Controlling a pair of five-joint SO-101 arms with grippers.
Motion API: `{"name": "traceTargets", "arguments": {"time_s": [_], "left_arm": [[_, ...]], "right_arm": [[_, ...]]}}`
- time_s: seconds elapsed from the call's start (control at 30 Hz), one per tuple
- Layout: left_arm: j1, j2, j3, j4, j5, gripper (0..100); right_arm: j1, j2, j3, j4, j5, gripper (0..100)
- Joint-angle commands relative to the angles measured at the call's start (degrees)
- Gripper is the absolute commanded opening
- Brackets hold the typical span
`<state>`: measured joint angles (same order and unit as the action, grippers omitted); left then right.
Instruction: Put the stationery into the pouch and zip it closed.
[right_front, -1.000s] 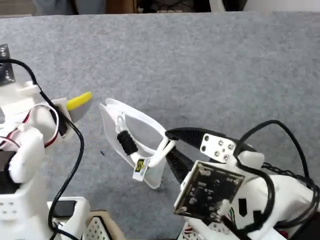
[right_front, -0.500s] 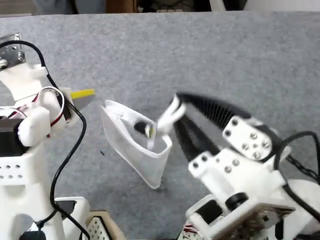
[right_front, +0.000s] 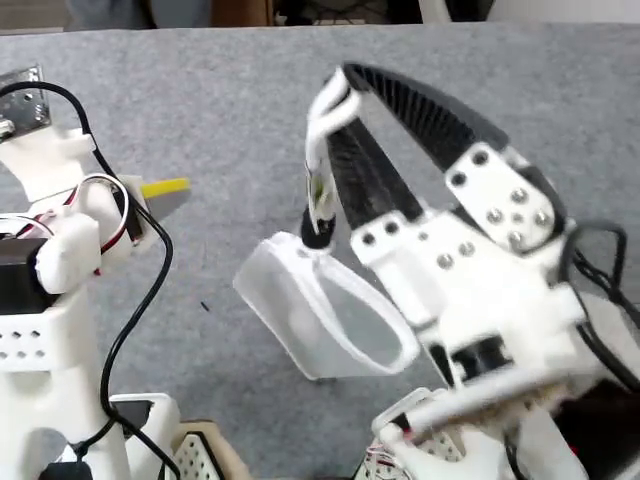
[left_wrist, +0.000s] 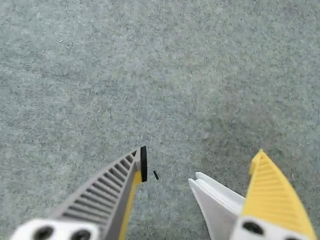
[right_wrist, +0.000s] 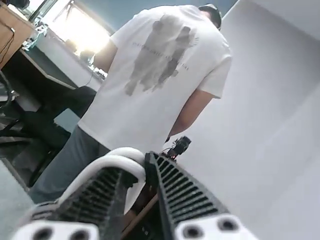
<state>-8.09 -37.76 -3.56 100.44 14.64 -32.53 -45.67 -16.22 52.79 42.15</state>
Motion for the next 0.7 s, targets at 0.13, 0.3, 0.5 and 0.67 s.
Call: {"name": "traceTargets", "arguments": {"time_s": [0.13, 0.3, 0.5, 0.67], "left_arm": [[0.13, -0.26, -1.71, 0.0, 0.53, 34], [0.13, -0.26, -1.71, 0.0, 0.44, 34], [0.13, -0.26, -1.71, 0.0, 0.53, 34], [0.13, -0.26, -1.71, 0.0, 0.53, 34]], "right_arm": [[3.16, 9.01, -13.14, -4.04, 0.53, 1.2], [6.86, 17.27, -22.37, -2.46, 0.18, 1.2], [6.59, 22.55, -26.77, 2.46, 0.09, 1.2], [1.32, 22.64, -26.95, 9.23, 0.09, 1.2]]}}
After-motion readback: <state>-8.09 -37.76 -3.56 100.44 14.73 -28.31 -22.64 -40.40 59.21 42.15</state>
